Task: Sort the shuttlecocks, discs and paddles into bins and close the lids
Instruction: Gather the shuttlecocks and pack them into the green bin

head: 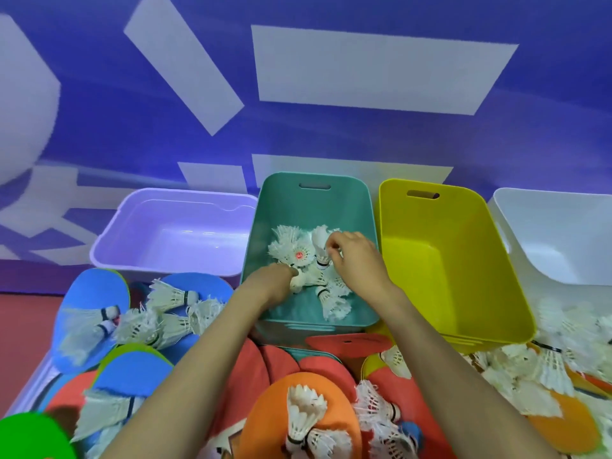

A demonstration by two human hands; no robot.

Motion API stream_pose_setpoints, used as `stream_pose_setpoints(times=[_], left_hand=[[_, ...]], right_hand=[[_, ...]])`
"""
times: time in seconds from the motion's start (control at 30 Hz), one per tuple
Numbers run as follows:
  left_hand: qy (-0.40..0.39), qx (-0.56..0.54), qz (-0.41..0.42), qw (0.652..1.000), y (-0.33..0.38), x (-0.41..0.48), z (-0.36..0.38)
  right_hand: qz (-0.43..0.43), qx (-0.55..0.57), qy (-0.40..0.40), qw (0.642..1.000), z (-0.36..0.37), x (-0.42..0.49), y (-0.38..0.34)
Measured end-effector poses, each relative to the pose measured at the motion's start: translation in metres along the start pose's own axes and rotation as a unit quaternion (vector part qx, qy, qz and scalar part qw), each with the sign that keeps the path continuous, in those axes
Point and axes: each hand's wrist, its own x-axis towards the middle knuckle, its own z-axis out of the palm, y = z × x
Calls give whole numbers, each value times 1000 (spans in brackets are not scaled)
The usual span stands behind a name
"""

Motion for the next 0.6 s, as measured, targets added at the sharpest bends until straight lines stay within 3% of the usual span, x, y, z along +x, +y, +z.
stream_pose_setpoints(times=[0.3,0.6], left_hand=[[135,-105,26,985,-16,-17,0],[269,-186,51,944,4,-38,14]], right_hand=[[21,-19,-99,995,16,20,-6],[4,54,-25,998,-7,-17,3]])
